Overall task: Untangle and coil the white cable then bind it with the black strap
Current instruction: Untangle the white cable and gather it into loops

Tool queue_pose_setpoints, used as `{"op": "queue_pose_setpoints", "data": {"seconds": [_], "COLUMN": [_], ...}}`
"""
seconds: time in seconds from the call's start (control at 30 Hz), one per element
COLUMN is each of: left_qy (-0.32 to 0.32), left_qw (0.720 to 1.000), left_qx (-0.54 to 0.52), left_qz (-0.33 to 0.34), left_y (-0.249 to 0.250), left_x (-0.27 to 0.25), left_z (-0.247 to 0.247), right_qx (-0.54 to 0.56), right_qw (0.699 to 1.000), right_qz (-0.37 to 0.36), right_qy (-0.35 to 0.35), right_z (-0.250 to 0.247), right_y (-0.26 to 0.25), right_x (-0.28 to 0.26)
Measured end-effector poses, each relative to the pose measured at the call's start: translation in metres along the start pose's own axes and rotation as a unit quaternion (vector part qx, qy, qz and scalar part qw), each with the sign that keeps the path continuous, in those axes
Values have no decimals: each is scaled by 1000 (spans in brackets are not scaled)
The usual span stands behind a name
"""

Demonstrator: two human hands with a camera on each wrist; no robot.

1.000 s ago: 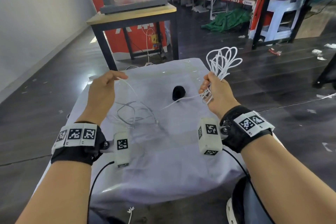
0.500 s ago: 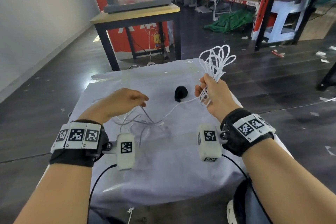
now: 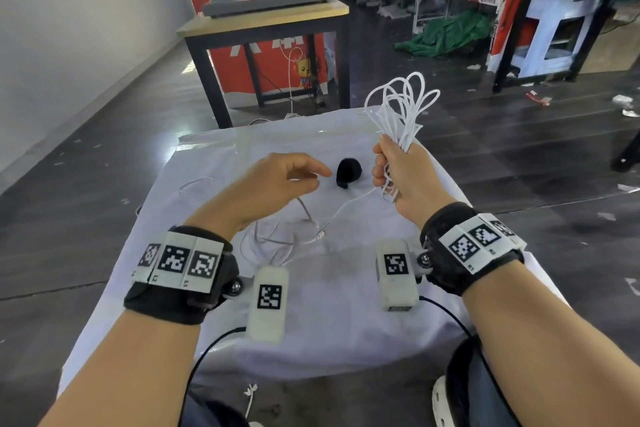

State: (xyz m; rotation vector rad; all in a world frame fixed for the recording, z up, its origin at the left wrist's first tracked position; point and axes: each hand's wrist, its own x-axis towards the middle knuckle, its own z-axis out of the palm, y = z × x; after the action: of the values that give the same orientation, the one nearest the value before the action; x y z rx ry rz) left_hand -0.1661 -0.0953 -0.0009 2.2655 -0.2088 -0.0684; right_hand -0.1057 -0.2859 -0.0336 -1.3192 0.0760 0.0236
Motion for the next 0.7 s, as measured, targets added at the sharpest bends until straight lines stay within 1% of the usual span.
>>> {"op": "queue_pose_setpoints", "data": {"seconds": [0.03, 0.07, 0.13, 0.23, 0.3, 0.37, 0.4, 0.47, 0.53, 0.63, 0.7], "left_qy": [7, -1, -52, -137, -163, -171, -170, -176, -206, -271, -286], "left_qw": [1000, 1000, 996, 982, 980, 982, 982, 981, 977, 962, 958], "left_qx": [2, 16, 66, 125, 104, 69, 64, 63, 42, 30, 31], "left_qz": [7, 11, 9, -16, -35, -48, -48, -44, -47, -34, -17], "left_y": [3, 6, 6, -2, -8, -9, -9, -6, -2, 4, 6], "left_x": [1, 3, 7, 11, 10, 8, 6, 3, 0, -5, -7], "left_z": [5, 11, 24, 35, 36, 33, 31, 27, 24, 16, 10], "right_qx": [-5, -5, 3, 12, 24, 31, 18, -49, -125, -253, -332], "right_qw": [1000, 1000, 1000, 1000, 1000, 999, 1000, 997, 988, 965, 941], "right_qz": [0, 2, 7, 9, 5, -4, -12, -38, -68, -69, -55], "right_qy": [-9, -18, -29, -27, -13, 8, 23, 53, 58, 10, -42], "right_z": [1, 3, 5, 4, 2, 0, -2, -7, -10, -11, -9], "right_y": [0, 1, 1, 1, 2, 2, 2, 2, 5, 11, 13], "right_x": [-1, -2, -4, -4, -1, 1, 2, 4, 8, 9, 6]}}
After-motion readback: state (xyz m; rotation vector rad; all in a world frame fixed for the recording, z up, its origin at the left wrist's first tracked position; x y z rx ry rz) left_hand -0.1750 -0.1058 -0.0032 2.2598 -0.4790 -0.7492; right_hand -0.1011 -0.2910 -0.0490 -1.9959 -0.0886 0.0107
